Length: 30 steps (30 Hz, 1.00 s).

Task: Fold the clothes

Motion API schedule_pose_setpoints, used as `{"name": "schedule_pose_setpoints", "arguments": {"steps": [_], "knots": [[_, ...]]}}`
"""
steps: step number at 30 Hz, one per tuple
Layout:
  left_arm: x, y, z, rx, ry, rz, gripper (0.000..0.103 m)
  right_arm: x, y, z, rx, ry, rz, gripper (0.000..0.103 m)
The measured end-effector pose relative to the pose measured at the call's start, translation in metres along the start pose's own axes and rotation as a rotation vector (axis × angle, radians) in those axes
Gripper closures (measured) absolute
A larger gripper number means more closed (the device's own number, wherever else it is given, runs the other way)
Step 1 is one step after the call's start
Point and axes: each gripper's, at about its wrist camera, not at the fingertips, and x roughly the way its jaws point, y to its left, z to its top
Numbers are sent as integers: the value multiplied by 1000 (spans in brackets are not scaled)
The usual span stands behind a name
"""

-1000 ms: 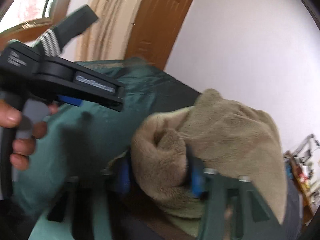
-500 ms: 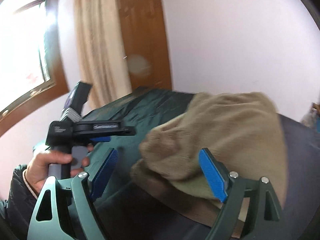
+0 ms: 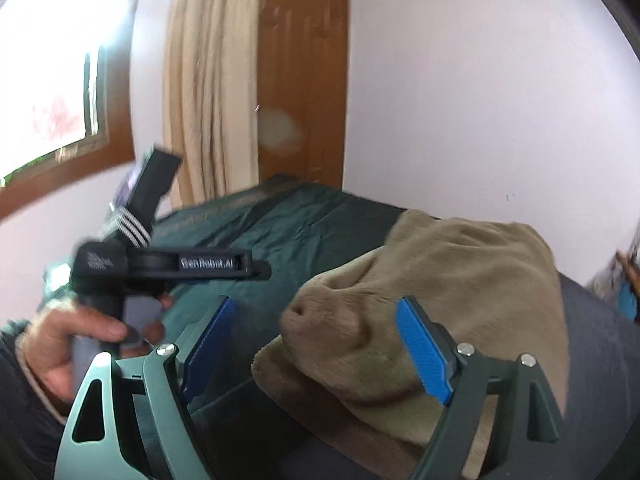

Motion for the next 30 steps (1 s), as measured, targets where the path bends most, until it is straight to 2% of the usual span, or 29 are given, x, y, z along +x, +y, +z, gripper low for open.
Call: {"name": "schedule_pose_setpoints", "arguments": {"steps": [1,3,6,9,11,14,17,20,21,22,23,24,25,27,30], "knots": [[0,1,0,-3,3,1,12,11,2,-1,-15,29,-13,42],[0,3,1,-9,6,2,12,34,2,-5,-25,93,-45,64],[-3,5,2,-17,5,0,12,39,-4,-5,24,92,-53,74],[-10,7,4,-26,-20,-10,12,28,10,1,-4,58,10,78],[-15,8,6,-32,-42,-12,12,22,22,6,-32,38,60,103],[-18,12,7,-39,-58,1,12,16,38,9,-75,20,114,103],[-15,11,6,-39,-44,-6,12,25,35,-3,-50,38,90,103],[-16,3,4,-4,-43,-19,12,16,18,-9,18,11,74,97],[-16,0,4,10,-43,-29,12,9,12,-10,32,-4,67,83],[-16,-3,3,21,-42,-50,12,2,8,-12,42,-20,58,62],[-16,-6,2,32,-40,-72,12,-5,6,-15,43,-33,44,51],[-16,-8,1,37,-34,-106,12,-11,7,-17,39,-42,25,33],[-16,-10,0,42,-28,-140,12,-17,8,-20,34,-52,6,23],[-15,-12,-1,39,-13,-203,12,-29,9,-26,26,-71,-31,23],[-13,-14,-3,40,-10,-222,12,-41,-1,-35,72,-78,-52,23]]}}
